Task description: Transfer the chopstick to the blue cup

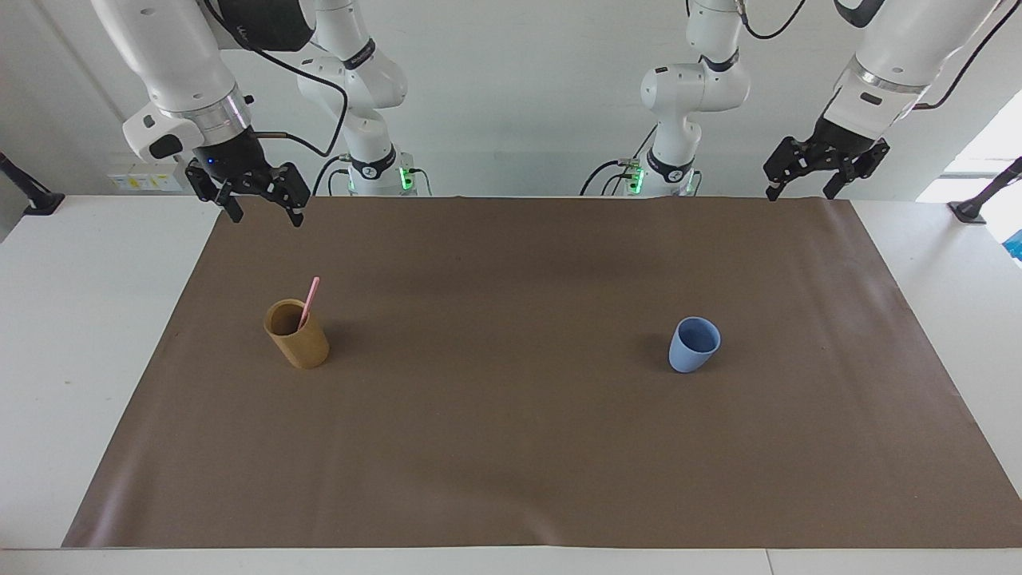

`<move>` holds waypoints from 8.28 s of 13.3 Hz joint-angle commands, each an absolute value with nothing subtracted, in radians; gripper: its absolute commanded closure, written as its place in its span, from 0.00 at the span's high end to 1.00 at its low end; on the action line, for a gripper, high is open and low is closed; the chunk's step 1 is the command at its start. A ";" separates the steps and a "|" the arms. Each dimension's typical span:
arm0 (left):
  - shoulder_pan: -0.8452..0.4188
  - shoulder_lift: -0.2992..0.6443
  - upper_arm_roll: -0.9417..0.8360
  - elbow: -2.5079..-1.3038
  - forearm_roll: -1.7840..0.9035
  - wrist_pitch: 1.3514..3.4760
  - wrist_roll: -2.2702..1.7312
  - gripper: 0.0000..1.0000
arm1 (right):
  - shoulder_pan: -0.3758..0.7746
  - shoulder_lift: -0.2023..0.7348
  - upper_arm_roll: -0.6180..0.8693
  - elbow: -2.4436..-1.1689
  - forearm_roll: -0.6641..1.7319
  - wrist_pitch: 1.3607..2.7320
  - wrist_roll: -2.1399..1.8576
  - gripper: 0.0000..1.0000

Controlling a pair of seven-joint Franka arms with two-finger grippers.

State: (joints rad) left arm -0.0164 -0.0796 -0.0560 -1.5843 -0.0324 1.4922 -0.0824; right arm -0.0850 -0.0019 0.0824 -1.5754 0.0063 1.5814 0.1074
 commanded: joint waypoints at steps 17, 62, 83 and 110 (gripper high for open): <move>0.017 -0.071 -0.058 -1.893 -0.052 1.902 -0.084 1.00 | -0.095 -0.012 0.091 -1.585 0.009 1.577 0.112 1.00; -0.380 0.329 -0.063 -1.614 -0.072 2.117 -0.573 0.00 | -0.095 -0.012 0.091 -1.585 0.009 1.572 0.112 1.00; -0.646 0.457 -0.066 -1.594 0.018 2.167 -0.862 0.00 | -0.084 -0.017 0.095 -1.588 0.009 1.565 0.109 1.00; 0.014 0.029 -0.055 -1.582 -0.008 1.595 0.078 1.00 | 0.083 -0.038 0.098 -2.083 -0.465 2.031 0.058 0.31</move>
